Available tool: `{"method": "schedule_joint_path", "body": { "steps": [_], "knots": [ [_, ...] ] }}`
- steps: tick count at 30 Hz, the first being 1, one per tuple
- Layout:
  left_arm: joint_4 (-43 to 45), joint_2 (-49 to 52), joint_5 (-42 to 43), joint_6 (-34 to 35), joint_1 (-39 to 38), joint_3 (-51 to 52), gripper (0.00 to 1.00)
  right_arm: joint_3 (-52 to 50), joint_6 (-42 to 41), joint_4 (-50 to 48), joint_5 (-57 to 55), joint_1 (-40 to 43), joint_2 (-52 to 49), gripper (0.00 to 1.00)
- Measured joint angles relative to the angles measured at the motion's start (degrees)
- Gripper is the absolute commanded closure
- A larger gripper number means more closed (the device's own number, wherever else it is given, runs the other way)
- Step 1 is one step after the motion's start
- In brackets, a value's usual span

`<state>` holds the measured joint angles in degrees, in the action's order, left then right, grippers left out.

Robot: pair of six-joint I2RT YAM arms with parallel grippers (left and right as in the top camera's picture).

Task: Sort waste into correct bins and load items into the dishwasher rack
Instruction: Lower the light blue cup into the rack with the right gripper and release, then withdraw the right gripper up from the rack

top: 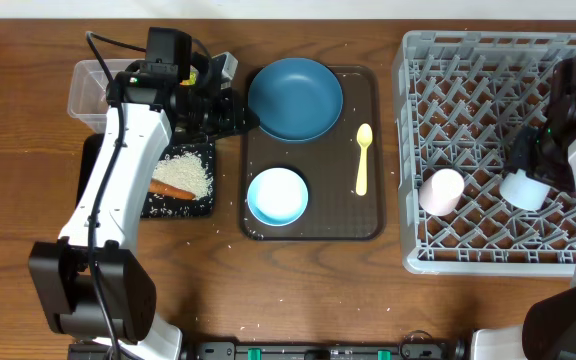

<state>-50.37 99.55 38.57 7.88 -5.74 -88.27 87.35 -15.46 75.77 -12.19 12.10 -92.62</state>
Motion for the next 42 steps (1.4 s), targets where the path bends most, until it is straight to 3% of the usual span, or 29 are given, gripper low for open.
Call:
{"method": "schedule_joint_path", "body": {
  "steps": [17, 29, 33, 42],
  "knots": [
    [0.0, 0.0, -0.02, 0.0, 0.0, 0.0, 0.75, -9.14, -16.06, -4.74, -18.47, -15.08, 0.0, 0.53],
    [0.0, 0.0, -0.02, 0.0, 0.0, 0.0, 0.75, -15.63, -19.78, -12.5, -22.18, -15.56, 0.0, 0.55],
    [0.0, 0.0, -0.02, 0.0, 0.0, 0.0, 0.75, -17.99, -19.96, -13.9, -22.38, -15.56, 0.0, 0.49],
    [0.0, 0.0, -0.02, 0.0, 0.0, 0.0, 0.75, -18.86, -20.26, -14.45, -21.92, -15.56, 0.5, 0.23]
  ]
}}
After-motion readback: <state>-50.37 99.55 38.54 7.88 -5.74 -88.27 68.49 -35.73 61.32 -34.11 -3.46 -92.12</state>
